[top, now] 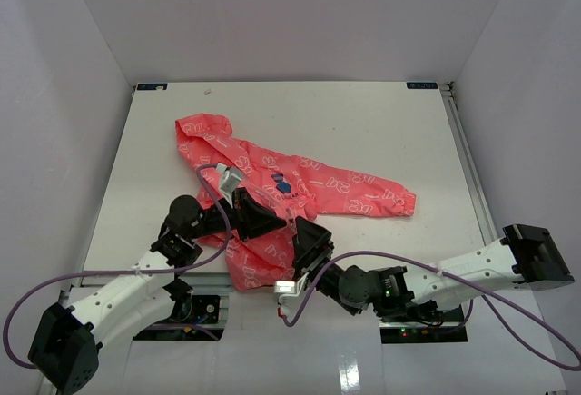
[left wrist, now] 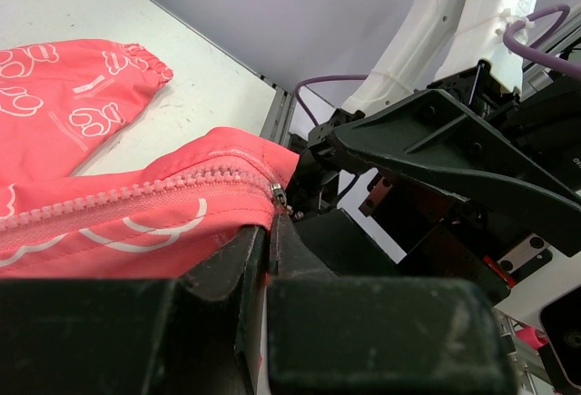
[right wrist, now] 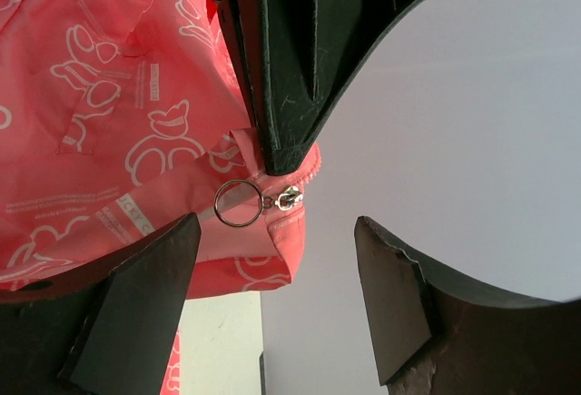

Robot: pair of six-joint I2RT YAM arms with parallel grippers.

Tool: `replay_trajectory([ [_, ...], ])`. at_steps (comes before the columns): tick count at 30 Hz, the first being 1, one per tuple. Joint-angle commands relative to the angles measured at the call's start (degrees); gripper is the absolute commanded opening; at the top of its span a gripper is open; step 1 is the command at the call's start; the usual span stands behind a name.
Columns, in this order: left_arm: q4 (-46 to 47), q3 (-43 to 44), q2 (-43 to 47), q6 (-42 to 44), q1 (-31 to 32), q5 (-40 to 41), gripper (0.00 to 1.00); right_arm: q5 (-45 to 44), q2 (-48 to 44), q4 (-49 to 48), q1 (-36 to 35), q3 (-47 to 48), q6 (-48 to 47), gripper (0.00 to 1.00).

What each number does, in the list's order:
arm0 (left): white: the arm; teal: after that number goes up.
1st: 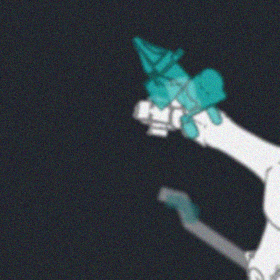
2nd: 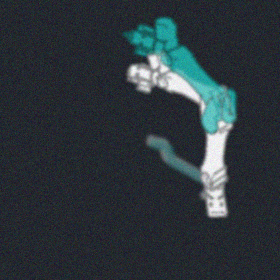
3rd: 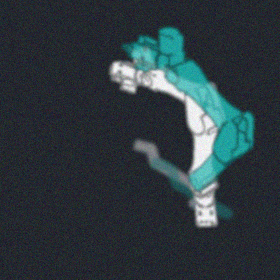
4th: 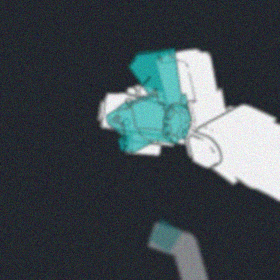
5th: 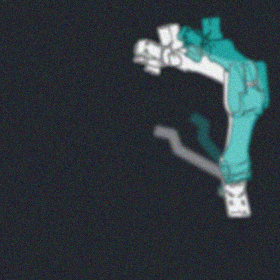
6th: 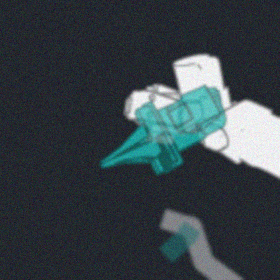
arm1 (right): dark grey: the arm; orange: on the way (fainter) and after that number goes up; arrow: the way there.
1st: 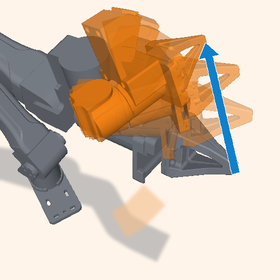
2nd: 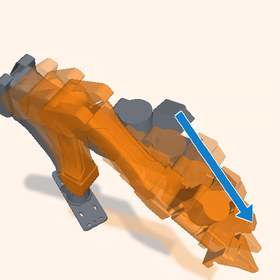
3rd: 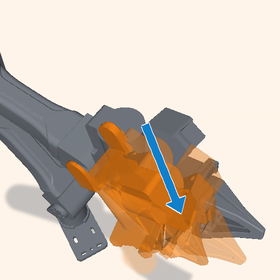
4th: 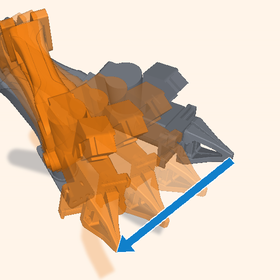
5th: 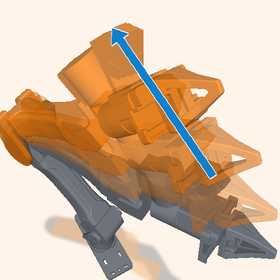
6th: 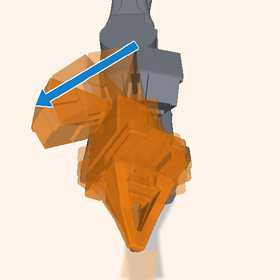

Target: Zip up the jacket

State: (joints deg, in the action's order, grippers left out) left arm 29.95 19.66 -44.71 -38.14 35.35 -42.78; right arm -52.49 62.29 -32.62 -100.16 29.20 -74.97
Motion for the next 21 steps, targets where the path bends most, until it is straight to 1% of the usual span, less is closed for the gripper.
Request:
replay_trajectory([
  [1, 0.7, 1.9, 1.3, -0.7, -0.2, -1.4, 0.00, -1.1, -0.7, -4.4, -0.2, -0.6, -0.8, 0.76],
  [4, 1.5, 1.3, 1.2, -1.0, -0.2, -1.6, 0.00, -2.2, 0.2, -7.1, -0.2, -0.8, -2.6, 0.76],
  [12, 3.8, 0.6, 0.5, -2.1, -0.2, -2.4, 0.00, -2.7, 0.7, -7.9, 0.6, -0.5, -3.4, 0.76],
  [15, 4.2, 0.3, 0.5, -2.4, -0.2, -2.5, 0.00, -2.9, 2.0, -11.1, 0.7, -0.4, -5.2, 0.75],
  [18, 4.7, 0.2, 0.3, -2.6, -0.2, -2.7, 0.00, -2.3, 2.9, -11.7, 0.9, -0.1, -5.2, 0.75],
  [21, 5.0, 0.0, 0.0, -2.6, -0.2, -2.7, 0.00, -2.8, 3.5, -16.0, 0.9, -0.7, -7.7, 0.75],
])
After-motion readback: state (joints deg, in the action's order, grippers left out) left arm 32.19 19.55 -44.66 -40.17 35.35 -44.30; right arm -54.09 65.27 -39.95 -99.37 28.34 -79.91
